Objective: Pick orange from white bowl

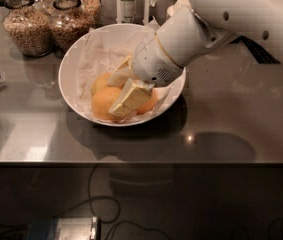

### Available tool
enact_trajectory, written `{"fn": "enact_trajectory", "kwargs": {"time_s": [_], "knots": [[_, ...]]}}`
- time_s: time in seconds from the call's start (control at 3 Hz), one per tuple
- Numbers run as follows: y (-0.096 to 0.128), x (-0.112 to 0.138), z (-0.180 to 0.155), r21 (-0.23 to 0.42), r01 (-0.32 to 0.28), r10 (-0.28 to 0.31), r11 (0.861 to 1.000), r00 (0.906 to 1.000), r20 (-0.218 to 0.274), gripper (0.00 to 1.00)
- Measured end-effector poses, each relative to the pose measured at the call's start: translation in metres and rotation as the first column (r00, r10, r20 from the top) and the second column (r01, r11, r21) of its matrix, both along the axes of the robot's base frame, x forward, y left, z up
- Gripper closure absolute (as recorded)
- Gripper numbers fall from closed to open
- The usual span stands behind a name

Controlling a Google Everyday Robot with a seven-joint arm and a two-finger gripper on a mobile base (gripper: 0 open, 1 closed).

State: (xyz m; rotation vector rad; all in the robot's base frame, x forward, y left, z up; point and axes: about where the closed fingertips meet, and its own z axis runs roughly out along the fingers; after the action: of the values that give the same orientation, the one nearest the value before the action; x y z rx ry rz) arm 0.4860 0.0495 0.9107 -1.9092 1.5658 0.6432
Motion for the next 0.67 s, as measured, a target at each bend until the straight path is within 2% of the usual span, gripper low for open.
{"fn": "enact_trajectory", "kwargs": {"time_s": [0.33,0.67], "knots": [[-0.011,-0.008,0.045,0.091,0.019,-0.030,0.996,0.9913,0.128,1.00],[-0.018,-0.015,0.085,0.157,-0.004,-0.031,0.988,0.9746,0.222,1.00]]}}
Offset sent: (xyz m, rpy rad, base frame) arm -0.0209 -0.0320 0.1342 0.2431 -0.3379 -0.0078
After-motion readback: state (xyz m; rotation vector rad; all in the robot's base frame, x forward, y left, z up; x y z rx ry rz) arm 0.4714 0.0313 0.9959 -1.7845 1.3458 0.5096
